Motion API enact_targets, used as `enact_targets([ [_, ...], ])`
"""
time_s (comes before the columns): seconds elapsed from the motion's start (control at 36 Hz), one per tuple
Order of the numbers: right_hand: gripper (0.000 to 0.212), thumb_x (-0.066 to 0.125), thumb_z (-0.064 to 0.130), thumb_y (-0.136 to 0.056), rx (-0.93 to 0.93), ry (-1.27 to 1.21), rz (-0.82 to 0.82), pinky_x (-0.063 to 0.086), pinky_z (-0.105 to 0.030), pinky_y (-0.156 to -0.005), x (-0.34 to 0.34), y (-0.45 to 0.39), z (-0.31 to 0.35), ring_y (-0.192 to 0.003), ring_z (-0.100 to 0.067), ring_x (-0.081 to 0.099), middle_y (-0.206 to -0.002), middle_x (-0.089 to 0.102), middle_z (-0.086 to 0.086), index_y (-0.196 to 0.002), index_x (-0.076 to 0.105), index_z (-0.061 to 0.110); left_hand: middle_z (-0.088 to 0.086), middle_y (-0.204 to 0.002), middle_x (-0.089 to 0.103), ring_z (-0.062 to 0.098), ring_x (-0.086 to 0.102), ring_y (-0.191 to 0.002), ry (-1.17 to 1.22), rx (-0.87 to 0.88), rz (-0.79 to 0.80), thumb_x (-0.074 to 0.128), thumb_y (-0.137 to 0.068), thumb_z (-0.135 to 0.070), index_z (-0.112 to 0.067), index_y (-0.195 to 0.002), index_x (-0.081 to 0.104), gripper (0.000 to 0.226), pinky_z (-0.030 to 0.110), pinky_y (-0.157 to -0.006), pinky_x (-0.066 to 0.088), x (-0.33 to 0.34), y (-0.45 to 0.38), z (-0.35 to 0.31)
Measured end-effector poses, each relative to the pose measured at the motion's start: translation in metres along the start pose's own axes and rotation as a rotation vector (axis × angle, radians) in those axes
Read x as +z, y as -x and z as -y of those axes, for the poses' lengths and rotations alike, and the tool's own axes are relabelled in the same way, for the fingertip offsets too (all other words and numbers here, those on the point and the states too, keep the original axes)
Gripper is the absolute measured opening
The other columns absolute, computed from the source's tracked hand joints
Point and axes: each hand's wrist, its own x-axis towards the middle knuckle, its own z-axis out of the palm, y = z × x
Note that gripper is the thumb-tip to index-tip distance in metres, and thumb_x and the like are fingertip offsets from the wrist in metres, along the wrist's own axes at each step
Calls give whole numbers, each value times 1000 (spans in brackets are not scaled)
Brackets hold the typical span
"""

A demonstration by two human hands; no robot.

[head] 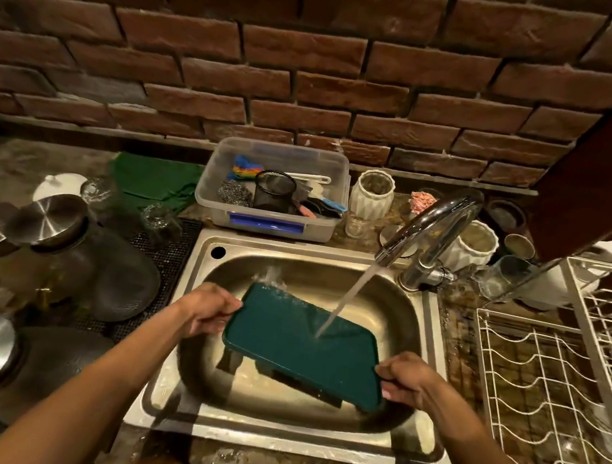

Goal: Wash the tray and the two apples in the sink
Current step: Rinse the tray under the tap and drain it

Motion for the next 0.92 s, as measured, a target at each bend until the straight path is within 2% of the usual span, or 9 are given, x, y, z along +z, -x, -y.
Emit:
enact_targets([
  [0.19,29,48,-11,-100,-93,-73,-48,55,-23,-41,20,-10,-12,-51,-15,72,-64,70,-10,-75,61,-1,1,-70,70,9,66,-57,82,112,-32,55,-100,0,-7,-112,67,18,19,-47,54,2,5,-15],
  [0.33,22,52,-13,-97,-181,-168,-92,63,-28,-57,7,-4,-2,-90,-31,73,-111,70,-24,-117,61,-18,1,-57,63,3,53,-35,86,130,-88,49,-101,6,1,-120,63,24,14,-32,36,9,2,-3],
  [0.39,20,55,-12,-97,-223,-176,-122,64,-33,-65,0,4,7,-88,-29,70,-110,70,-22,-114,64,-14,3,-57,63,3,55,-35,118,120,-91,48,-100,8,3,-118,64,24,13,-31,38,14,0,7],
  [0.42,18,56,-12,-96,-240,-168,-130,64,-42,-77,-3,10,11,-87,-29,68,-107,70,-22,-111,66,-10,2,-57,65,4,58,-39,130,108,-76,47,-100,8,4,-116,65,25,16,-35,46,17,-2,12],
  [0.47,18,58,-12,-95,-257,-151,-139,50,-60,-101,-10,19,19,-82,-30,59,-101,67,-21,-111,66,-9,5,-73,69,14,67,-70,150,71,-50,48,-100,7,1,-114,69,26,34,-71,63,23,-7,22],
  [0.53,26,60,-11,-94,-268,-98,-142,53,-57,-94,-18,24,26,-72,-26,56,-97,66,-20,-119,64,-7,6,-75,63,17,61,-79,128,30,-60,49,-99,6,-5,-103,72,26,42,-89,58,30,-13,34],
  [0.64,22,61,-5,-96,-318,-24,-154,57,-45,-86,-23,30,33,-86,-26,65,-105,71,-22,-117,66,-2,3,-67,53,11,53,-58,26,-11,-88,46,-100,5,-14,-83,65,31,25,-56,54,44,-16,47],
  [0.78,13,58,-2,-99,-263,31,-170,58,-28,-65,-23,16,27,-85,-22,68,-97,70,-18,-104,69,-4,3,-72,59,14,59,-69,-47,-65,-65,51,-101,-2,-6,-110,64,16,29,-59,54,41,-18,50],
  [0.92,13,56,-5,-97,-160,29,-146,56,-32,-59,-19,-8,9,-85,-28,70,-98,68,-24,-108,63,-6,1,-69,59,15,58,-72,-145,-58,-41,53,-98,-3,-11,-90,61,15,29,-65,51,26,-18,43],
])
